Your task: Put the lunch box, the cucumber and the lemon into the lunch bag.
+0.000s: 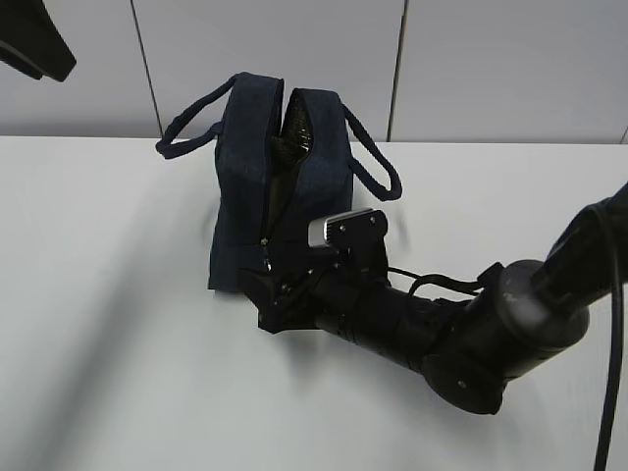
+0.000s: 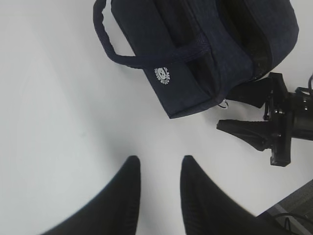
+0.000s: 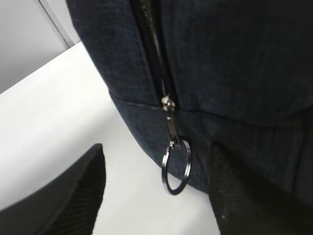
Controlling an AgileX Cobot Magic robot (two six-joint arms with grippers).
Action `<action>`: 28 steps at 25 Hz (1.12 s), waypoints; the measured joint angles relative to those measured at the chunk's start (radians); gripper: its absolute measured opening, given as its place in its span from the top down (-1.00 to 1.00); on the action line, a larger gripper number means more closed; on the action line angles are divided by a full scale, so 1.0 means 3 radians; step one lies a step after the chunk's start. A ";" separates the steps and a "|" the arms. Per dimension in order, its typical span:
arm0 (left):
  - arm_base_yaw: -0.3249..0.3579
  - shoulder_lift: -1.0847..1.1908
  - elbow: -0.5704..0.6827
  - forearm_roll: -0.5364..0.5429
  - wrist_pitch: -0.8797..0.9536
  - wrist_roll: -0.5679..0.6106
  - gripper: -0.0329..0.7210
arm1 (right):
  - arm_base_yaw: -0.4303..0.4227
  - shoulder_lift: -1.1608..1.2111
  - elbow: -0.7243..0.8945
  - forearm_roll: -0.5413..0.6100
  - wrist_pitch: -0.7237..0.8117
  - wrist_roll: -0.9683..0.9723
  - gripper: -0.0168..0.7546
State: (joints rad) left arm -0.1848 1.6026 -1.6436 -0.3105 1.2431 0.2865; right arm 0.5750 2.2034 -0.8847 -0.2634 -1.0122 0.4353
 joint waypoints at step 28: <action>0.0000 0.0000 0.0000 -0.0036 0.0000 0.0000 0.42 | 0.0002 0.0046 0.0000 0.0078 -0.0069 0.0005 0.08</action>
State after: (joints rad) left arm -0.1848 1.6026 -1.6436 -0.3213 1.2431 0.2865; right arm 0.5757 2.2173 -0.8847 -0.2399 -1.0327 0.4368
